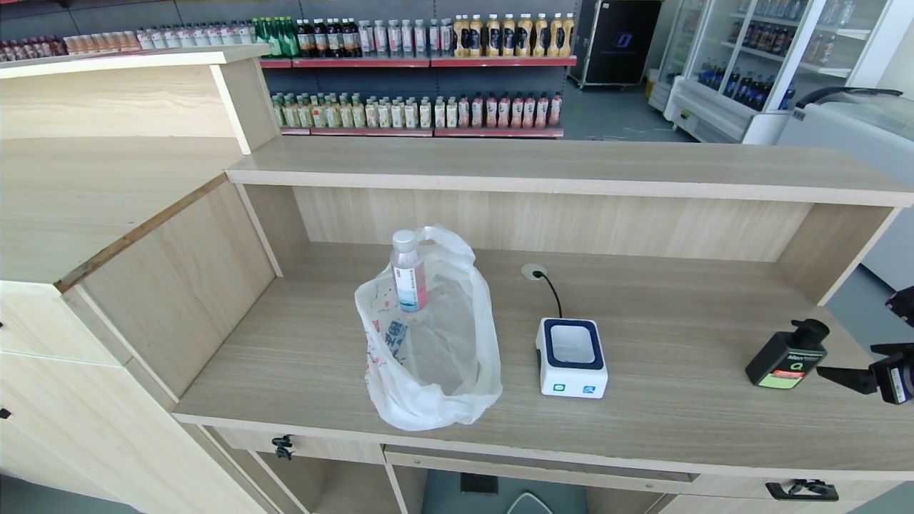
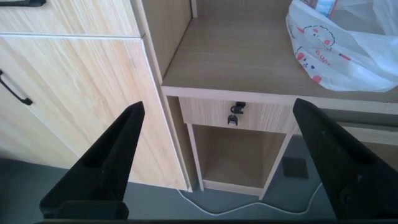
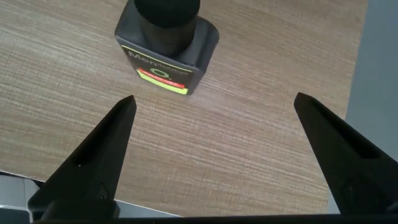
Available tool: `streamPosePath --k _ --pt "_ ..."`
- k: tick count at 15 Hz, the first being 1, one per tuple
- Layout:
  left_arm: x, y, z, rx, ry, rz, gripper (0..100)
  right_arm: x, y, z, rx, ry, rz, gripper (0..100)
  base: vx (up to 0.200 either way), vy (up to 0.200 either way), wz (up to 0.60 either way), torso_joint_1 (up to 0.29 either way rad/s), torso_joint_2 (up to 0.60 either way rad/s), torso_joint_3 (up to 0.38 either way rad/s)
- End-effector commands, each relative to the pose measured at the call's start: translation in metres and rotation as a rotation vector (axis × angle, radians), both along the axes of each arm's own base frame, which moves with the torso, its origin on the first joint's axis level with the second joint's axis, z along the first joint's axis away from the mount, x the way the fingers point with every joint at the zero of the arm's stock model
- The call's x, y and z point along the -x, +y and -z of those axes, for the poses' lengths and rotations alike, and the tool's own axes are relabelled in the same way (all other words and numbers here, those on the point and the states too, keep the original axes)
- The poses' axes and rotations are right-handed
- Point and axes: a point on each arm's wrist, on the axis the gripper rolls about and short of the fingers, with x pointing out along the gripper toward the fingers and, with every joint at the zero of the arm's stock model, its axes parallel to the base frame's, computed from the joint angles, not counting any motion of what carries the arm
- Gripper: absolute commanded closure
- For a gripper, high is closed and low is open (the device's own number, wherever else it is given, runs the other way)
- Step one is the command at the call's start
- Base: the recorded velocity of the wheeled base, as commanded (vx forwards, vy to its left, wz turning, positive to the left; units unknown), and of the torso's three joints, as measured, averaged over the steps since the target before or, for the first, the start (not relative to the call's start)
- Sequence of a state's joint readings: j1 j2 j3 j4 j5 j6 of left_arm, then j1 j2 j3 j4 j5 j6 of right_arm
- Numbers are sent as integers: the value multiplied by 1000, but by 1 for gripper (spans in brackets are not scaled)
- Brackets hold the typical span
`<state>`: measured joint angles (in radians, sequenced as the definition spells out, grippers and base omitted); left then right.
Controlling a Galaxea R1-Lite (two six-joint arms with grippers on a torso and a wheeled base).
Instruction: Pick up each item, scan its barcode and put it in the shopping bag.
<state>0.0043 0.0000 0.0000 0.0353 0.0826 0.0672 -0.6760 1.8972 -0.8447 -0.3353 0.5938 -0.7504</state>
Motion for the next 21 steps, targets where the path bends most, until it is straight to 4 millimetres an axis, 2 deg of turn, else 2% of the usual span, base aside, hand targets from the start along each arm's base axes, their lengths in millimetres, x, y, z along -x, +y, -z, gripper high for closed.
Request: streamPosePath --k 1,6,12,17,21 --pt "0 0 0 0 2 -1 0 -11 4 7 -10 10 -34 0 0 0 0 0 0 0" --pt "0 0 0 0 2 -1 0 -34 7 17 -15 -6 -128 0 0 0 0 0 0 0" --pt "0 0 0 0 2 -1 0 -46 14 38 -11 9 -239 0 0 0 0 0 0 0" --pt "0 0 0 0 2 -1 0 -61 24 44 -34 2 -299 0 0 0 0 0 0 0" --pt "0 0 0 0 2 -1 0 -64 30 49 -48 15 -321 0 0 0 0 0 0 0"
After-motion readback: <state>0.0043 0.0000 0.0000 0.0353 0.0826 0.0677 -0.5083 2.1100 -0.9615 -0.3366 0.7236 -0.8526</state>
